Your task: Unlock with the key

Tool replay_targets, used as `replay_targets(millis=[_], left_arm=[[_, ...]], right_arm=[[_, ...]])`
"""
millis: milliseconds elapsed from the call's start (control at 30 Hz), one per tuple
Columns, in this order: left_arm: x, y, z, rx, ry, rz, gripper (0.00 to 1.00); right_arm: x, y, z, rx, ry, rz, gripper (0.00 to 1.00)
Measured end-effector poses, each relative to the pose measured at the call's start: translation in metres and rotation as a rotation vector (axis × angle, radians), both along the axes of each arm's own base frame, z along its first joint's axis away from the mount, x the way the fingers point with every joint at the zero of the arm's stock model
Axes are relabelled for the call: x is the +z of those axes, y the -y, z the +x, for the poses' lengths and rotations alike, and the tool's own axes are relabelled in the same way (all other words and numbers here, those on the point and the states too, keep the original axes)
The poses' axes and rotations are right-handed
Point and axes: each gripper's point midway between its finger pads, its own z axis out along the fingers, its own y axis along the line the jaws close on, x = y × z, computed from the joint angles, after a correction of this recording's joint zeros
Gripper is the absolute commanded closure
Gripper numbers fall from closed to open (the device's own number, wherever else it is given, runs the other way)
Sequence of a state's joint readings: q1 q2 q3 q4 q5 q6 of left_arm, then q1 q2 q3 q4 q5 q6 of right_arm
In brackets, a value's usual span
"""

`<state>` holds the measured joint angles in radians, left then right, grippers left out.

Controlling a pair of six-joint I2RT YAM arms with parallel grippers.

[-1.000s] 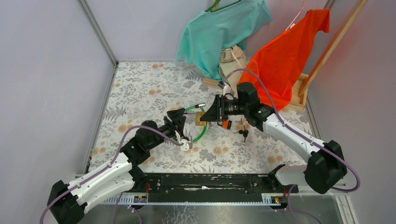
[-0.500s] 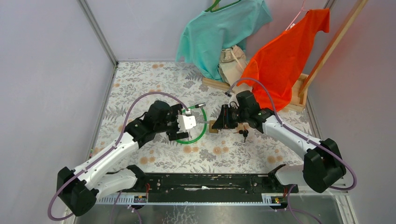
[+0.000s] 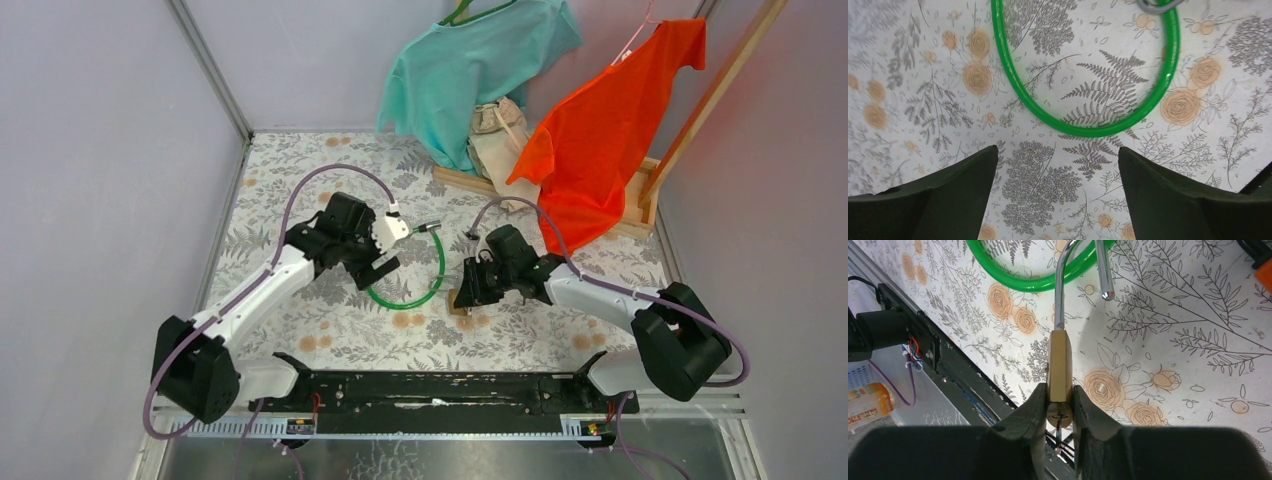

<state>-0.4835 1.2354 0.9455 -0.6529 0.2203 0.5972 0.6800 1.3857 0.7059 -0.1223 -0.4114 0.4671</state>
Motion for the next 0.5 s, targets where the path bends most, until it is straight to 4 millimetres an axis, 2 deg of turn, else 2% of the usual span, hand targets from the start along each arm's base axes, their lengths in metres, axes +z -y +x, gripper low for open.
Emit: replay_targets(millis=[133, 367, 500], left_arm=[[-0.013, -0.009, 0.007, 0.063, -0.058, 0.029, 0.05], [-0.02, -0.011, 0.015, 0.104, -0.053, 0.035, 0.11], [-0.048, -0.015, 0.027, 0.15, -0.07, 0.078, 0.12]], right_arm=[[-0.008, 0.001, -0.003, -0.002, 0.0, 0.012, 1.0], [-0.008, -0.002, -0.018, 0.027, -0.04, 0.075, 1.0], [0.005, -0.002, -0.031, 0.052, -0.046, 0.132, 1.0]])
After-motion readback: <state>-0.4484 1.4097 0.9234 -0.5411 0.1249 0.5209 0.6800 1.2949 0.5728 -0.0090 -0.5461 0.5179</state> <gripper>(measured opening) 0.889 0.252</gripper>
